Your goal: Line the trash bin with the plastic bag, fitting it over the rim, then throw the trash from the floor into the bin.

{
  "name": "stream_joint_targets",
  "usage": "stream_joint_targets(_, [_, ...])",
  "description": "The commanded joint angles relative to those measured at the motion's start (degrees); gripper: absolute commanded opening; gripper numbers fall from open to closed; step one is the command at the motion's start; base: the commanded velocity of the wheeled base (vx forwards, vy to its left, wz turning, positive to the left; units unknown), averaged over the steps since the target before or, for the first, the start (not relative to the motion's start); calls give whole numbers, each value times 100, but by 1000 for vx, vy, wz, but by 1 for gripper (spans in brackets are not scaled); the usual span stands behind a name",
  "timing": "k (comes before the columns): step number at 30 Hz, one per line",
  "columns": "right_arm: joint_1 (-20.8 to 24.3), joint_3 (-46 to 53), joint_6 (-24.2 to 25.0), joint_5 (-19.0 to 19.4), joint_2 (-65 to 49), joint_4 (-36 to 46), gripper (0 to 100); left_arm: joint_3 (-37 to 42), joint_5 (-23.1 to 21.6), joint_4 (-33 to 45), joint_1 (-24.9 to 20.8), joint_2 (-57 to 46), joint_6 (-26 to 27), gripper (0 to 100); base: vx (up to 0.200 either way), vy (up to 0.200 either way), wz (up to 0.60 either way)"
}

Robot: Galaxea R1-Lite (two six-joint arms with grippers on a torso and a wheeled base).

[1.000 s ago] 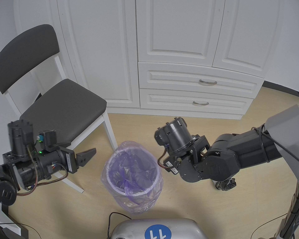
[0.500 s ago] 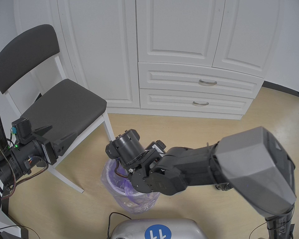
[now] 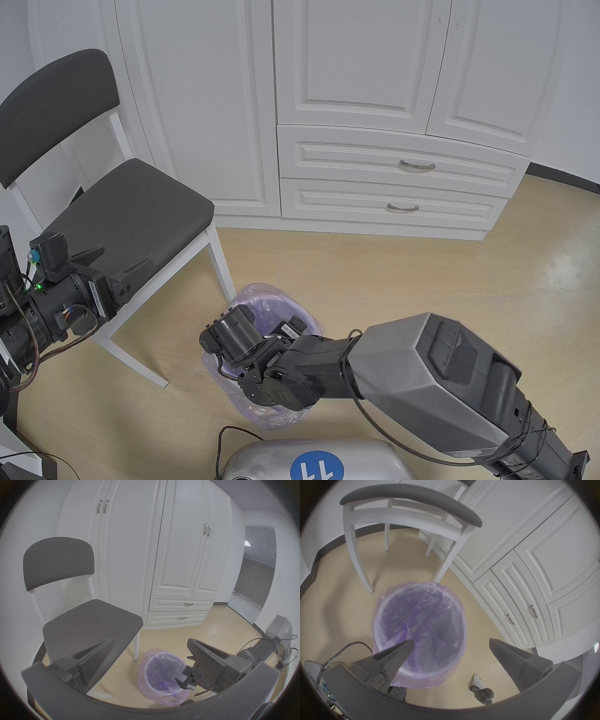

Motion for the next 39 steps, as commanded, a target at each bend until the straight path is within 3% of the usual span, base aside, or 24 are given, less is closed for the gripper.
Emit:
stream_joint_targets(1, [-24,-246,1,0,456,-3,100,4,-2,-5,4,98,-2,100,0,0,0])
stream_joint_targets(8, [-147,-517,-35,0,1072,-161,100,4,-2,-5,48,98,-2,100,0,0,0])
stream_joint_targets(21, [-261,-517,-342,-123,1625,-2209,100,12,-2,-22,48,133,-2,100,0,0,0])
stream_joint_targets(30, [-331,-517,-333,-351,1564,-2192,100,91,7,-312,48,212,7,100,0,0,0])
stream_joint_targets(39, [-349,-378,-281,-105,1116,-1497,100,100,7,-330,48,195,-2,100,0,0,0])
